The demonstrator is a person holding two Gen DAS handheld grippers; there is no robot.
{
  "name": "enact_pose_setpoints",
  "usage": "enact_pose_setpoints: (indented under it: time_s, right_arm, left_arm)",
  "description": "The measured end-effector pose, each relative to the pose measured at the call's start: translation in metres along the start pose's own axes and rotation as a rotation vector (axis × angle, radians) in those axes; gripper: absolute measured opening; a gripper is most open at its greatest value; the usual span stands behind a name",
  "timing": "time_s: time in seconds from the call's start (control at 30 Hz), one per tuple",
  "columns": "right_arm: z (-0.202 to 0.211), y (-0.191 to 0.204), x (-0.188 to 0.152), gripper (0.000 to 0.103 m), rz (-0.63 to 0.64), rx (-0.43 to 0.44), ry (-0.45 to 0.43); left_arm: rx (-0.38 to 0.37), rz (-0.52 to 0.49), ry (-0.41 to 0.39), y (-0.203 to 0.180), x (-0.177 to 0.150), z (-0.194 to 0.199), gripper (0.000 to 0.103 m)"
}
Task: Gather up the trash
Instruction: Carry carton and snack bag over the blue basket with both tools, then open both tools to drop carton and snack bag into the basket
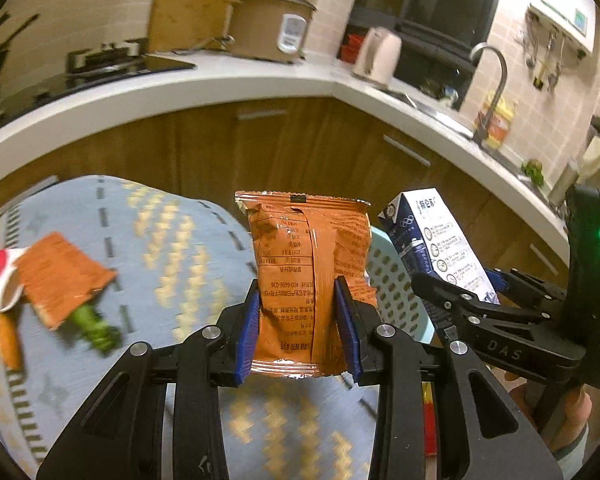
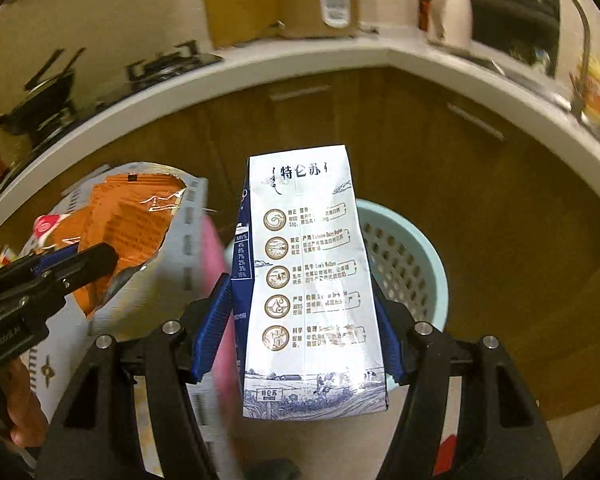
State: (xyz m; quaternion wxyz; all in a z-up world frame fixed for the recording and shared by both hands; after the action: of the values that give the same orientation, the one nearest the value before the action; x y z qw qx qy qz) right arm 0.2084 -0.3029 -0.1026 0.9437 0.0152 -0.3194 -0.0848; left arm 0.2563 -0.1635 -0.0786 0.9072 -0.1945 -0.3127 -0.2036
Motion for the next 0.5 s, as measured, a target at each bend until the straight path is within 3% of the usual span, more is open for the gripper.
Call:
enact_pose_setpoints:
  time_s: [0.3,0.5]
  right_arm:
    - [-0.051,-0.052,-0.018,0.061,-0.139,0.002,0.127]
    - [-0.071,-0.067,-0.028,0.061,-0.187,0.009,0.174]
  left_arm:
    - [-0.024,-0.046,0.118,-0.029,-0.006,-0.070,0.034]
    - [-0.033,-0.057,0.145,-0.040,-0.010,-0.087,0.035]
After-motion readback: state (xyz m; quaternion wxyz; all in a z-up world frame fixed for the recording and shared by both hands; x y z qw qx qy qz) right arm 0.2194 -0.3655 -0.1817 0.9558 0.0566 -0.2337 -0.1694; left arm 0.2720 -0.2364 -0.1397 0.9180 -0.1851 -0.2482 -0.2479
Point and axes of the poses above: each gripper's, at about its wrist camera, not at the fingertips, and z roughly against the way its jaws point, y to its left, x to its top, the point moved 9 cm from there along -z, roughly the way its jaws point, and after that the axes turned 5 degrees about y, right-handed, at the moved point
